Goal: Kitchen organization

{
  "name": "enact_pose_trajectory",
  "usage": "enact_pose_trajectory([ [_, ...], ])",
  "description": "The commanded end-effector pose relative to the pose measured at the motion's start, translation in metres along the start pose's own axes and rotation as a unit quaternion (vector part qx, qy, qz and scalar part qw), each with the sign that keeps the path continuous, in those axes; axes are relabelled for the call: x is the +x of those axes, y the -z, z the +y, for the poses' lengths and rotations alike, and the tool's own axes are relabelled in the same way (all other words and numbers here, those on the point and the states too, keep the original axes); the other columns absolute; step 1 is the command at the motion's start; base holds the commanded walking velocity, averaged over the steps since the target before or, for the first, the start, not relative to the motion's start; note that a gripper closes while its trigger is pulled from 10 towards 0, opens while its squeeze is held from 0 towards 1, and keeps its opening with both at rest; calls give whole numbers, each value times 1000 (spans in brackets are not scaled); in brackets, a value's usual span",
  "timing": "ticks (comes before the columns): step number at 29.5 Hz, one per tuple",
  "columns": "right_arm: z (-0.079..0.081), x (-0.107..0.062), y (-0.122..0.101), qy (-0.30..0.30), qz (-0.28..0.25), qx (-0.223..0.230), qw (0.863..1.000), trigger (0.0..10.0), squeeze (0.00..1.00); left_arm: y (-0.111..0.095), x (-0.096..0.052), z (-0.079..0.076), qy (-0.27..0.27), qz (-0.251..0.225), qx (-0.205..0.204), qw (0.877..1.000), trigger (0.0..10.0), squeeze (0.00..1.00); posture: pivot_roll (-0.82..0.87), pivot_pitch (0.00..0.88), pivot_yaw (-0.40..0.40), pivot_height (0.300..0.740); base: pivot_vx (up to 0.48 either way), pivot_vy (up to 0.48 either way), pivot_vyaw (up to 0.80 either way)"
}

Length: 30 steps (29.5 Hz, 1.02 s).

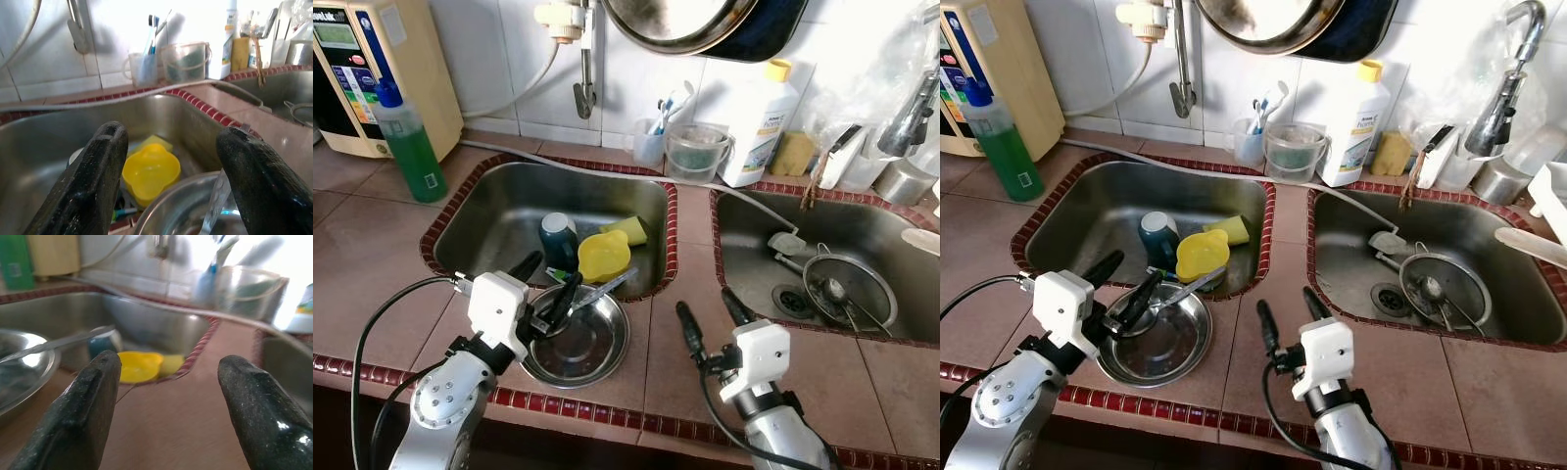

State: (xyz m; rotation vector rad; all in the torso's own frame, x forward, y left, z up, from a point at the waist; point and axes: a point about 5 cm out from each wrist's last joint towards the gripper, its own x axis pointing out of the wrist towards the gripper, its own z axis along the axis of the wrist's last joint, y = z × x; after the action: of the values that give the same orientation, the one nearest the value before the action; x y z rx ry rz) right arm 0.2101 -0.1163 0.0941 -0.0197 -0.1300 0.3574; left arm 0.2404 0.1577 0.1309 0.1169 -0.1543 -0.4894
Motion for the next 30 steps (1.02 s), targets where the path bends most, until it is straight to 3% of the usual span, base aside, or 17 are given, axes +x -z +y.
enact_pose_trajectory([
  [1,2,-3,-4,-12,0,1,1000,10000,0,-3,-3,0,7,2,3,1000,10000,0,-146,132,-29,740,0,0,0],
  [9,3,-7,-4,-39,12,4,999,10000,0,-4,-12,-4,23,16,-7,1000,10000,0,-133,144,-34,740,0,0,0],
  [18,-1,-8,-6,-55,16,-1,998,10000,0,-5,-20,-22,98,27,-16,995,10000,0,-130,142,-43,740,0,0,0],
  [24,0,-12,-9,-68,15,3,998,10000,0,-3,-21,-31,129,44,-28,990,10000,0,-132,143,-45,740,0,0,0],
  [30,4,-11,-12,-73,10,6,997,10000,0,-1,-16,-31,127,50,-37,990,10000,0,-137,139,-44,740,0,0,0],
])
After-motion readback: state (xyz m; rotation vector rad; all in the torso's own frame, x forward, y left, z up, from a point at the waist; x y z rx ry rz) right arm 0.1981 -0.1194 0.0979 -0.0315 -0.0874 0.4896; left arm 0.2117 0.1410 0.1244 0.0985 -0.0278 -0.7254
